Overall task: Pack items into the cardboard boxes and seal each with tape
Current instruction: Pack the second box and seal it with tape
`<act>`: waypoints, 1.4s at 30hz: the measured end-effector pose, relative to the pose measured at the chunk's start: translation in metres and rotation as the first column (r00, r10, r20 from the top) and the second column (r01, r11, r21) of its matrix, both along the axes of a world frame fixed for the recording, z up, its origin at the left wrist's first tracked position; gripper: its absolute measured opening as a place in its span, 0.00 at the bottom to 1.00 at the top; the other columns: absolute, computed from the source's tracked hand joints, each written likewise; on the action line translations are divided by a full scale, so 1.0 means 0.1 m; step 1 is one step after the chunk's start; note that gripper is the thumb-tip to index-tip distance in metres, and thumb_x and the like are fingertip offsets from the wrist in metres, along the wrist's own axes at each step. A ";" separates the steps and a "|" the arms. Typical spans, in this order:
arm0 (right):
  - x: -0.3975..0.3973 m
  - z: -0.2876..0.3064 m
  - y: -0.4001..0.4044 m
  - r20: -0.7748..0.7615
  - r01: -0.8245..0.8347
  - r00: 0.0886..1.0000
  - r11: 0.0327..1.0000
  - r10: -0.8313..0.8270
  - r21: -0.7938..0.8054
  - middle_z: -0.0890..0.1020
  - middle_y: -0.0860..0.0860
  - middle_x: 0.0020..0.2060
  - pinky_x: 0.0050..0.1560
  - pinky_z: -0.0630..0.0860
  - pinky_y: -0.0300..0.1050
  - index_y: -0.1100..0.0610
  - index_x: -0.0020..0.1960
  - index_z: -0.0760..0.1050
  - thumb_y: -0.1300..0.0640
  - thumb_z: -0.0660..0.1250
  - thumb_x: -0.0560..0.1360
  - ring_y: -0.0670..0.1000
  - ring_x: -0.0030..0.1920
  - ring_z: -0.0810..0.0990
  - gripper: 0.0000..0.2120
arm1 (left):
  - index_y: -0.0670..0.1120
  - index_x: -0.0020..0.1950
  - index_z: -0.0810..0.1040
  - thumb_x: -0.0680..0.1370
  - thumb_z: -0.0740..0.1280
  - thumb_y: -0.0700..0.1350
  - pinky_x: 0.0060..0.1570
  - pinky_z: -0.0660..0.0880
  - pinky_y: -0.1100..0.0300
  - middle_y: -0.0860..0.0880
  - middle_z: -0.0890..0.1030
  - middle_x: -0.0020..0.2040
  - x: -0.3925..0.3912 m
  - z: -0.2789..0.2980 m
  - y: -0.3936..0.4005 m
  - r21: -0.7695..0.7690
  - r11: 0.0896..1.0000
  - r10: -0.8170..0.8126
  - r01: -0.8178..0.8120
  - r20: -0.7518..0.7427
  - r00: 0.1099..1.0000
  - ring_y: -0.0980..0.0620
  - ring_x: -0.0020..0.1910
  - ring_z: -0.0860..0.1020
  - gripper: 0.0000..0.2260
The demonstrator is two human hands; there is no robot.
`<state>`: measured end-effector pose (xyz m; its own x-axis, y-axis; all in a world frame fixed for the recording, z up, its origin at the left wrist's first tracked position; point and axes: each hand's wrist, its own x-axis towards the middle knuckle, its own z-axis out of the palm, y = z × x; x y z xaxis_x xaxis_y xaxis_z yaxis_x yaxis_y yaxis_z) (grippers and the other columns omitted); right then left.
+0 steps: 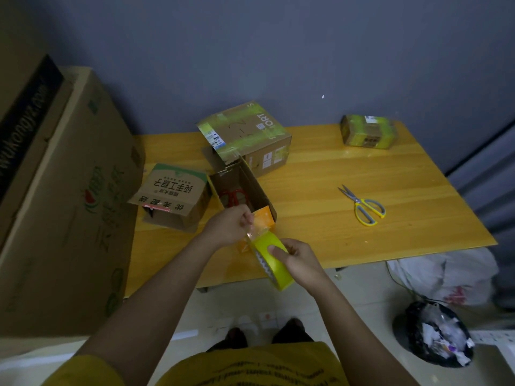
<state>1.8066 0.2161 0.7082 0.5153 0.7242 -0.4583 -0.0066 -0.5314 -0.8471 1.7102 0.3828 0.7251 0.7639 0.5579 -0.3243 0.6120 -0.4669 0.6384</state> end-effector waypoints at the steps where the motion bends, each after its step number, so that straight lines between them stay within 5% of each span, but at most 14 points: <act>1: -0.01 -0.02 0.02 0.039 -0.007 0.999 0.999 0.008 -0.031 0.83 0.52 0.52 0.50 0.75 0.47 0.57 0.58 0.80 0.49 0.68 0.77 0.53 0.52 0.81 0.14 | 0.50 0.49 0.74 0.78 0.67 0.46 0.46 0.73 0.56 0.54 0.76 0.45 0.02 0.01 -0.01 0.033 0.999 -0.002 0.002 -0.013 1.000 0.51 0.49 0.77 0.03; 6: -0.04 0.04 0.16 0.204 -0.006 0.979 0.995 0.028 -0.104 0.82 0.55 0.49 0.45 0.73 0.48 0.59 0.57 0.79 0.48 0.66 0.78 0.55 0.48 0.79 0.16 | 0.48 0.49 0.73 0.79 0.65 0.45 0.38 0.71 0.59 0.52 0.78 0.45 0.10 0.03 -0.01 0.107 0.994 -0.007 0.010 -0.024 1.000 0.53 0.43 0.76 0.02; 12: -0.04 0.02 0.19 0.276 0.095 0.960 0.986 -0.054 -0.137 0.82 0.57 0.46 0.40 0.69 0.44 0.62 0.58 0.78 0.43 0.64 0.78 0.55 0.47 0.79 0.23 | 0.47 0.50 0.72 0.79 0.64 0.46 0.49 0.74 0.52 0.48 0.78 0.50 0.13 0.00 0.15 0.061 0.998 0.000 0.003 -0.054 0.999 0.48 0.50 0.76 0.04; 15: -0.09 -0.03 0.18 0.221 0.143 0.969 0.983 -0.114 -0.116 0.74 0.52 0.30 0.32 0.64 0.44 0.63 0.43 0.78 0.42 0.65 0.77 0.49 0.31 0.72 0.22 | 0.48 0.51 0.73 0.81 0.60 0.45 0.52 0.73 0.53 0.47 0.78 0.52 0.17 -0.03 0.23 -0.013 1.000 0.006 -0.007 -0.072 0.997 0.47 0.54 0.75 0.04; 19: -0.13 -0.14 0.19 0.179 0.173 0.972 0.980 -0.154 -0.096 0.72 0.49 0.25 0.29 0.64 0.41 0.55 0.33 0.74 0.44 0.65 0.77 0.49 0.29 0.71 0.19 | 0.52 0.48 0.72 0.77 0.60 0.42 0.50 0.71 0.54 0.48 0.78 0.51 0.19 -0.09 0.25 0.003 1.000 -0.025 0.025 -0.135 0.991 0.47 0.56 0.73 0.06; 24: -0.15 -0.17 0.21 0.162 0.218 0.965 0.975 -0.208 -0.049 0.74 0.49 0.26 0.31 0.66 0.41 0.54 0.34 0.75 0.47 0.66 0.77 0.47 0.30 0.72 0.16 | 0.55 0.47 0.69 0.75 0.58 0.42 0.47 0.56 0.56 0.54 0.79 0.47 0.22 -0.07 0.19 0.182 0.983 -0.016 0.040 -0.134 0.991 0.50 0.54 0.70 0.08; 28: -0.16 -0.22 0.15 0.198 0.299 0.938 0.953 -0.284 -0.047 0.80 0.53 0.35 0.37 0.72 0.47 0.56 0.46 0.79 0.45 0.67 0.75 0.54 0.37 0.78 0.13 | 0.55 0.49 0.71 0.78 0.56 0.42 0.50 0.58 0.56 0.56 0.80 0.46 0.19 -0.07 0.14 0.160 0.985 -0.045 0.056 -0.070 0.997 0.52 0.52 0.74 0.08; 30: -0.16 -0.23 0.11 0.246 0.318 0.924 0.945 -0.291 -0.074 0.82 0.53 0.44 0.37 0.70 0.44 0.53 0.59 0.76 0.41 0.68 0.74 0.54 0.43 0.80 0.20 | 0.55 0.49 0.71 0.78 0.56 0.43 0.51 0.59 0.57 0.55 0.81 0.46 0.16 -0.05 0.10 0.134 0.988 -0.068 0.080 -0.089 0.994 0.52 0.51 0.75 0.08; 34: -0.08 -0.27 0.00 0.283 0.258 0.932 0.963 -0.227 -0.078 0.79 0.50 0.63 0.52 0.74 0.45 0.47 0.68 0.74 0.42 0.67 0.75 0.53 0.62 0.76 0.23 | 0.55 0.49 0.72 0.79 0.57 0.44 0.59 0.67 0.53 0.53 0.82 0.49 0.15 -0.03 0.01 0.043 0.994 -0.092 0.098 -0.125 0.988 0.50 0.51 0.77 0.07; 39: 0.04 -0.24 -0.11 0.348 0.246 0.913 0.968 -0.213 -0.053 0.82 0.49 0.57 0.50 0.76 0.46 0.49 0.63 0.79 0.43 0.67 0.76 0.52 0.56 0.79 0.18 | 0.57 0.49 0.73 0.80 0.56 0.43 0.64 0.68 0.46 0.58 0.81 0.49 0.19 -0.10 -0.06 -0.052 0.997 -0.055 0.051 -0.078 0.995 0.53 0.54 0.77 0.10; 42: 0.12 -0.16 -0.13 0.378 0.222 0.906 0.974 -0.189 -0.046 0.85 0.50 0.50 0.42 0.76 0.45 0.46 0.63 0.78 0.43 0.66 0.76 0.48 0.43 0.80 0.17 | 0.57 0.50 0.73 0.80 0.55 0.43 0.59 0.71 0.49 0.58 0.81 0.50 0.24 -0.07 -0.09 -0.023 0.999 -0.024 0.023 -0.054 0.998 0.53 0.50 0.77 0.11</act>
